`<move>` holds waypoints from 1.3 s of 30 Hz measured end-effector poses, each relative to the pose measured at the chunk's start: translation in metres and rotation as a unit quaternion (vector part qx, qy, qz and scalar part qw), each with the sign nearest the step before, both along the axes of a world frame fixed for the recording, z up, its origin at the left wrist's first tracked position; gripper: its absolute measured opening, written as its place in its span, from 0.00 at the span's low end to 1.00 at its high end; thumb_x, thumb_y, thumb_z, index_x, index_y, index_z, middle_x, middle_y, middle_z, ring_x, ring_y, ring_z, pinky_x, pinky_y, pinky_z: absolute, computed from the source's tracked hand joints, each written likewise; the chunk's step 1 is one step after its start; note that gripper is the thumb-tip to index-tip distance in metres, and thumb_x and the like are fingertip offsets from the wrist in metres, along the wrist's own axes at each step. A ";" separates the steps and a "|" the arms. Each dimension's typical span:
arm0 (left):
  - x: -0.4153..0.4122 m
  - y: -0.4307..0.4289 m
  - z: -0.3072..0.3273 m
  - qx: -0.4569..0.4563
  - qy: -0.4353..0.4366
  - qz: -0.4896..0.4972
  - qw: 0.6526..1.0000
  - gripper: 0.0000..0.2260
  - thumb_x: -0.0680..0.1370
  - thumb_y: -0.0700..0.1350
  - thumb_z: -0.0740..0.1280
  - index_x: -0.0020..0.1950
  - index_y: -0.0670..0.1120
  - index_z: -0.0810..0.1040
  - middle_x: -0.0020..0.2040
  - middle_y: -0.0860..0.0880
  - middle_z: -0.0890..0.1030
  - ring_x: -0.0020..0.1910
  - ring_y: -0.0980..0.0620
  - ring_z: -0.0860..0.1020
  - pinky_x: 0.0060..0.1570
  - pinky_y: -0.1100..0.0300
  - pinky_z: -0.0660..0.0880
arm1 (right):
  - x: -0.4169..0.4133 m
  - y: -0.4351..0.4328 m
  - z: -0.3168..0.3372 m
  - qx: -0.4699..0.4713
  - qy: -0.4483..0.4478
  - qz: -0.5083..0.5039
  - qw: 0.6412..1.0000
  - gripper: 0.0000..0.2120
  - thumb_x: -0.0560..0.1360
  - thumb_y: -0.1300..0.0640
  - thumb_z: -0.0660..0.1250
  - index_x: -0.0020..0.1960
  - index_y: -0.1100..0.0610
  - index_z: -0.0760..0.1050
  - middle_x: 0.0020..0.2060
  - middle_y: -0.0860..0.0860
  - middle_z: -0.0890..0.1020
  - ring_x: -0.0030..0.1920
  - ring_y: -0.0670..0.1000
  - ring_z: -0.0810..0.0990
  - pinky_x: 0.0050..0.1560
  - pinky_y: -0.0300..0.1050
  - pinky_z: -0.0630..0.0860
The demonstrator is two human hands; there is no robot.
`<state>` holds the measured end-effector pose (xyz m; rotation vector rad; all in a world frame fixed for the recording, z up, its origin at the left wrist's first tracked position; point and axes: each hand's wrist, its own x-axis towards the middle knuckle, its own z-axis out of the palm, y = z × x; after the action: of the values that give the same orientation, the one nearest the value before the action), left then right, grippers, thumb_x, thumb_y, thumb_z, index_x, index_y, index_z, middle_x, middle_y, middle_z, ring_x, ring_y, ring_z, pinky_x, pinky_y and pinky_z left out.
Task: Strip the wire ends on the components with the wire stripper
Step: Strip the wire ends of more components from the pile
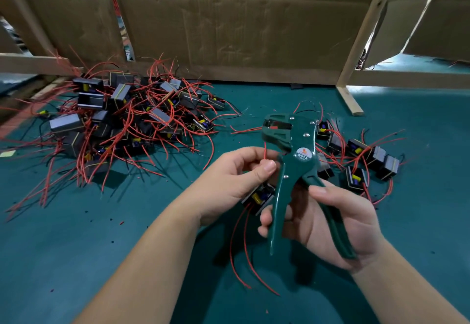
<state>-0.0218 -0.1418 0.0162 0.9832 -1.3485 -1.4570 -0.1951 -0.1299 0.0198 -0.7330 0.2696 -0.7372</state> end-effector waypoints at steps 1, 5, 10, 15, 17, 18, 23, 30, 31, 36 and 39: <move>0.001 0.000 0.000 0.012 0.026 -0.011 1.000 0.12 0.73 0.46 0.66 0.53 0.42 0.77 0.44 0.42 0.82 0.38 0.47 0.77 0.40 0.60 0.76 | 0.000 -0.001 0.001 0.003 -0.009 -0.001 1.000 0.31 0.64 0.59 0.76 0.65 0.65 0.73 0.47 0.65 0.80 0.44 0.66 0.81 0.48 0.63 0.77; 0.000 -0.002 -0.004 0.003 0.016 0.002 1.000 0.06 0.76 0.39 0.66 0.51 0.41 0.78 0.41 0.50 0.83 0.32 0.57 0.78 0.34 0.65 0.75 | -0.005 -0.006 0.004 0.007 -0.016 -0.021 1.000 0.37 0.63 0.57 0.76 0.69 0.64 0.69 0.54 0.63 0.79 0.45 0.63 0.82 0.50 0.61 0.78; 0.006 -0.006 0.000 -0.010 -0.025 0.093 0.995 0.08 0.80 0.38 0.61 0.48 0.46 0.79 0.35 0.53 0.83 0.27 0.59 0.75 0.31 0.69 0.72 | -0.013 -0.010 0.005 0.005 0.005 -0.062 0.998 0.38 0.60 0.56 0.78 0.67 0.63 0.71 0.61 0.64 0.77 0.43 0.61 0.82 0.48 0.59 0.79; 0.015 -0.010 0.002 -0.004 -0.027 0.163 0.986 0.09 0.79 0.45 0.63 0.45 0.46 0.83 0.27 0.56 0.76 0.28 0.61 0.73 0.32 0.70 0.70 | -0.016 -0.012 0.006 0.008 0.018 -0.116 0.993 0.39 0.56 0.56 0.79 0.65 0.62 0.74 0.58 0.63 0.79 0.42 0.61 0.82 0.47 0.58 0.80; 0.017 -0.011 0.003 0.015 -0.023 0.190 0.981 0.11 0.79 0.47 0.64 0.41 0.46 0.83 0.26 0.55 0.72 0.27 0.58 0.70 0.31 0.67 0.70 | -0.015 -0.013 0.005 0.006 0.024 -0.129 0.991 0.38 0.56 0.55 0.79 0.65 0.62 0.74 0.56 0.63 0.79 0.42 0.61 0.82 0.46 0.58 0.80; 0.018 -0.011 0.004 0.025 -0.018 0.197 0.980 0.12 0.79 0.47 0.64 0.40 0.46 0.82 0.26 0.54 0.70 0.26 0.57 0.69 0.30 0.65 0.70 | -0.014 -0.013 0.005 0.007 0.028 -0.132 0.991 0.38 0.56 0.55 0.78 0.65 0.62 0.75 0.55 0.64 0.79 0.42 0.61 0.82 0.46 0.58 0.80; 0.019 -0.010 0.008 0.068 0.023 0.206 0.976 0.18 0.76 0.57 0.63 0.36 0.45 0.78 0.24 0.56 0.68 0.22 0.54 0.70 0.23 0.62 0.72 | -0.009 -0.013 0.001 0.045 0.080 -0.122 0.988 0.39 0.52 0.56 0.79 0.63 0.63 0.76 0.45 0.65 0.81 0.40 0.63 0.82 0.42 0.58 0.80; 0.023 -0.009 0.007 0.020 -0.018 0.181 0.983 0.16 0.69 0.59 0.63 0.34 0.49 0.81 0.26 0.50 0.72 0.24 0.55 0.71 0.32 0.60 0.70 | -0.006 -0.010 0.000 0.090 0.092 -0.036 0.991 0.37 0.55 0.57 0.77 0.63 0.65 0.75 0.42 0.64 0.79 0.39 0.64 0.80 0.42 0.59 0.80; 0.023 -0.008 0.007 0.013 -0.030 0.175 0.984 0.15 0.69 0.59 0.63 0.35 0.49 0.80 0.26 0.50 0.73 0.24 0.55 0.72 0.32 0.61 0.71 | -0.007 -0.009 0.001 0.090 0.081 -0.007 0.993 0.36 0.57 0.57 0.77 0.64 0.65 0.75 0.42 0.64 0.79 0.39 0.64 0.80 0.43 0.60 0.80; 0.022 -0.007 0.009 -0.031 -0.059 0.167 0.984 0.10 0.75 0.53 0.63 0.40 0.49 0.77 0.27 0.51 0.73 0.28 0.54 0.73 0.28 0.61 0.71 | -0.008 -0.005 0.002 0.064 0.024 0.115 0.991 0.29 0.70 0.56 0.68 0.69 0.66 0.69 0.46 0.64 0.78 0.44 0.63 0.79 0.50 0.61 0.76; 0.025 -0.008 0.010 -0.088 -0.121 0.201 0.968 0.08 0.79 0.46 0.64 0.40 0.46 0.75 0.28 0.51 0.72 0.27 0.55 0.72 0.28 0.61 0.70 | -0.008 -0.005 0.002 0.039 0.030 0.124 0.991 0.27 0.72 0.56 0.66 0.68 0.66 0.68 0.47 0.64 0.78 0.45 0.64 0.79 0.51 0.62 0.76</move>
<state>0.0031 -0.1498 0.0260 1.2609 -1.3257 -0.9206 -0.2028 -0.1346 0.0217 -0.7000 0.2544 -0.4674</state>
